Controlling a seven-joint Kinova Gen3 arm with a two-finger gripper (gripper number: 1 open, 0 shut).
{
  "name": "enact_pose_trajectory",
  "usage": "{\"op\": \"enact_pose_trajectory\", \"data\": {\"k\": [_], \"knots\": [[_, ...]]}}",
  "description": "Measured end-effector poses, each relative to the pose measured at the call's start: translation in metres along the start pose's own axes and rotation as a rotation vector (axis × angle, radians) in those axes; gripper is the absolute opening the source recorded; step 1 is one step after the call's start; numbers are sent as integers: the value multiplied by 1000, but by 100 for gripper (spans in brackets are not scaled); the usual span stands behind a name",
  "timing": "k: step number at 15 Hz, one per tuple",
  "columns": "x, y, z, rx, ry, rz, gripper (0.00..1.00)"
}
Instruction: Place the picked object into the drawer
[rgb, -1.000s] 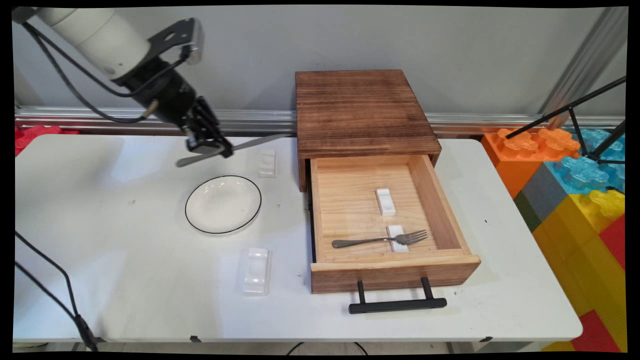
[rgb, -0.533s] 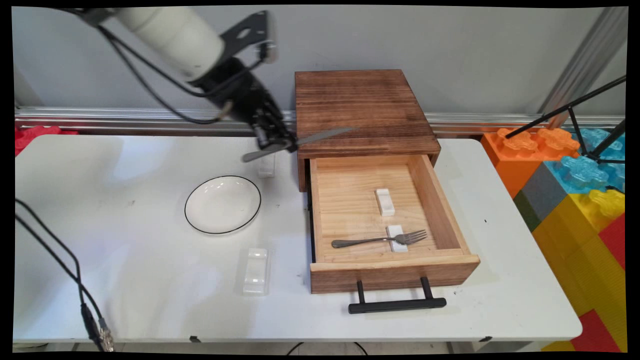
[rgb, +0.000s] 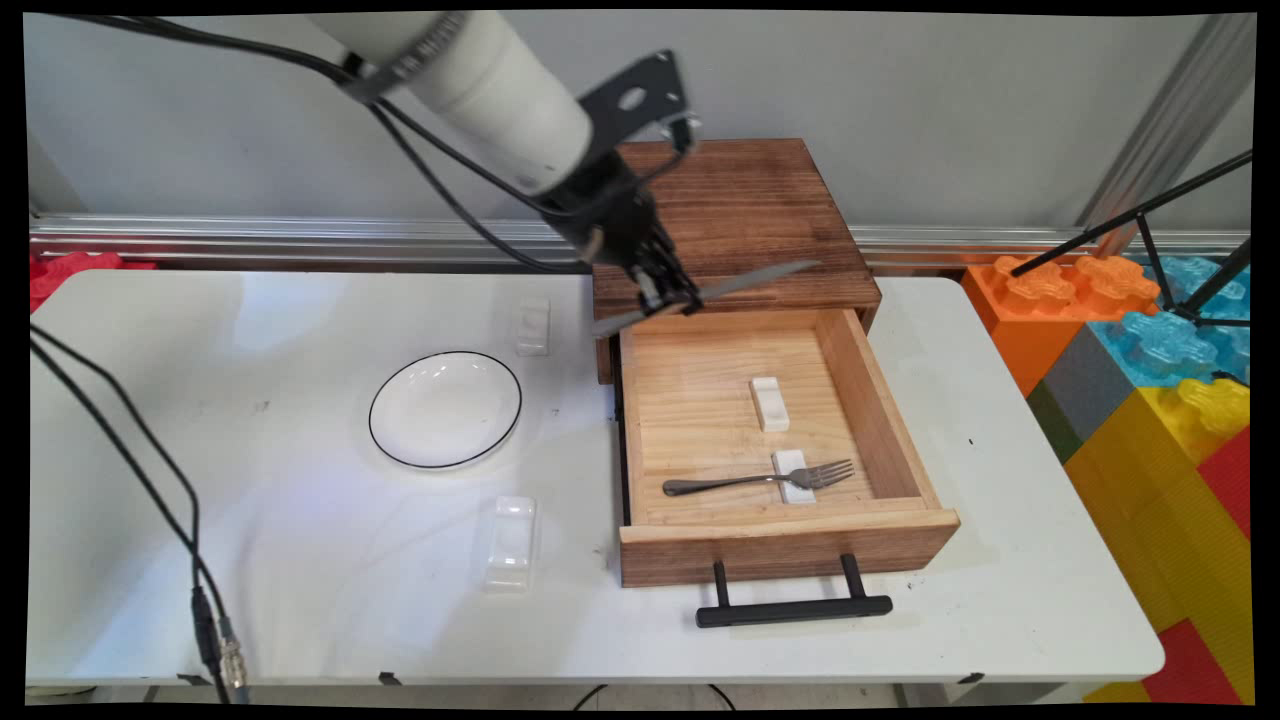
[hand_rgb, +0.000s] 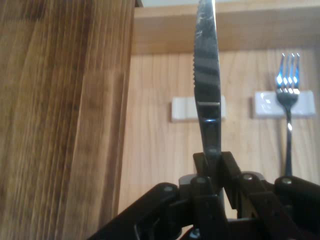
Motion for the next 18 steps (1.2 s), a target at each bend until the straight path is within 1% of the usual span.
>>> {"op": "enact_pose_trajectory", "data": {"k": [3,7,12,18], "knots": [[12,2,27,18,7,-18,0],[19,3,58,25,14,-33,0],[19,5,87,20,18,-40,0],[11,4,114,16,3,-37,0]]}}
